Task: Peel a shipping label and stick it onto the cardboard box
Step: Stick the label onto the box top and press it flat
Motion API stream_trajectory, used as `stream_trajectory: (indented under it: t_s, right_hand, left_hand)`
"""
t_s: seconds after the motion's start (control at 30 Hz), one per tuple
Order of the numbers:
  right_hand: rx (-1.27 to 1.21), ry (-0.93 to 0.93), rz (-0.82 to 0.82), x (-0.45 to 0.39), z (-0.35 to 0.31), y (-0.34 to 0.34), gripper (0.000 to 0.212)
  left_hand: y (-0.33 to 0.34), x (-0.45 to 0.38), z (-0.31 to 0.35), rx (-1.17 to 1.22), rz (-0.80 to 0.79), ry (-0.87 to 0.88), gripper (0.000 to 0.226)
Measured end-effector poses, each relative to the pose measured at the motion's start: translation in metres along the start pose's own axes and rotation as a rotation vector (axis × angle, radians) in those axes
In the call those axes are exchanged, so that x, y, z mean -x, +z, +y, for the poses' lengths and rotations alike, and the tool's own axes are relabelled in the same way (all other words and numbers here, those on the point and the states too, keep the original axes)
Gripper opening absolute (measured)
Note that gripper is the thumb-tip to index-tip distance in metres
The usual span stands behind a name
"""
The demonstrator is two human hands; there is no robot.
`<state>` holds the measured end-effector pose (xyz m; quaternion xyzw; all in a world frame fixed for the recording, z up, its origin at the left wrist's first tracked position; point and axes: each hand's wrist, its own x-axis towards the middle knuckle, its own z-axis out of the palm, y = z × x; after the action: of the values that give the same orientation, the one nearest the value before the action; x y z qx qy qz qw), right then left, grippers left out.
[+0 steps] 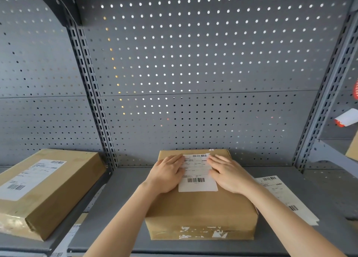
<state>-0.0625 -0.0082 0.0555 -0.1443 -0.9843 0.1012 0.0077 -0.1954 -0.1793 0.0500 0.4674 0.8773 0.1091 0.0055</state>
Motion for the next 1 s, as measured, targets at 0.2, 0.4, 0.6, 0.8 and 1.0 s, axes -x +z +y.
stream_trajectory:
  t_s: [0.2,0.4,0.6,0.8,1.0]
  right_hand:
    - [0.056,-0.088,-0.029,-0.023,-0.012,-0.001,0.054]
    - [0.052,-0.040,-0.053,-0.027,-0.011,0.015,0.057]
    - [0.050,0.015,-0.043,-0.022,-0.014,0.013,0.059]
    - [0.024,0.095,-0.032,-0.019,-0.014,0.014,0.062]
    - [0.002,0.148,-0.015,-0.018,-0.012,0.014,0.061]
  left_hand:
    - [0.007,-0.019,0.008,0.010,-0.112,0.043,0.055]
    - [0.014,-0.021,0.008,-0.003,-0.112,0.031,0.054]
    - [0.014,-0.018,0.012,-0.002,-0.109,-0.041,0.054]
    - [0.012,-0.012,0.005,-0.030,-0.091,-0.139,0.055]
    - [0.010,-0.005,-0.004,-0.022,-0.092,-0.194,0.056]
